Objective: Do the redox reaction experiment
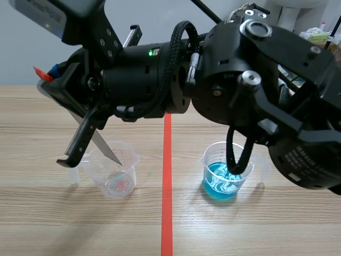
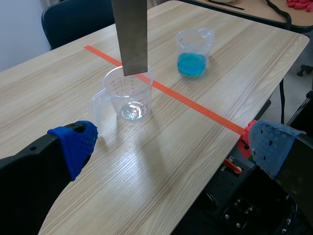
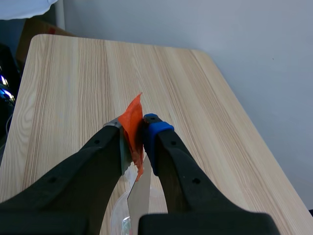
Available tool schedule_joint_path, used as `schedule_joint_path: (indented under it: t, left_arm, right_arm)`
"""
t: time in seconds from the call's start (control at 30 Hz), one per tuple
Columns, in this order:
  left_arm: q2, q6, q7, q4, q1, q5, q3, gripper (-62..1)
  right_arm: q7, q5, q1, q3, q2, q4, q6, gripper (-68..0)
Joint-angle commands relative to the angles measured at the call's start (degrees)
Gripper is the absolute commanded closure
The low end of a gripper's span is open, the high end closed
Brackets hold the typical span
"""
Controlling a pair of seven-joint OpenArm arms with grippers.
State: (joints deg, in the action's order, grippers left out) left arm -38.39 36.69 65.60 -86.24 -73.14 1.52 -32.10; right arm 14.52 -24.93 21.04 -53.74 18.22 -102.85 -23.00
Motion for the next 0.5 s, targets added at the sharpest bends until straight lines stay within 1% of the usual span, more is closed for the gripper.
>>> schedule_joint_path:
  t: [0.0,0.07,0.23,0.47]
  left_arm:
    - [0.42,0.11,0.81,-0.76,0.0,-0.37,-0.07,-62.3]
    - [0.44,0.11,0.81,-0.76,0.0,-0.37,-0.07,-62.3]
    - [0.42,0.11,0.81,-0.76,0.0,-0.35,-0.07,-62.3]
    - [0.44,0.11,0.79,-0.76,0.0,-0.35,-0.07,-62.3]
  right_arm:
    - [-0.55,-1.38,2.05,0.02,-0.61,-0.57,-0.7,-0.6]
    - [-0.07,-3.85,3.58,0.07,-0.61,-0.57,-1.49,-0.6]
    - [1.51,-10.21,7.67,0.07,-0.61,-0.57,-1.92,-0.6]
    - [3.04,-15.69,11.67,0.11,-0.61,-0.57,-1.95,-0.6]
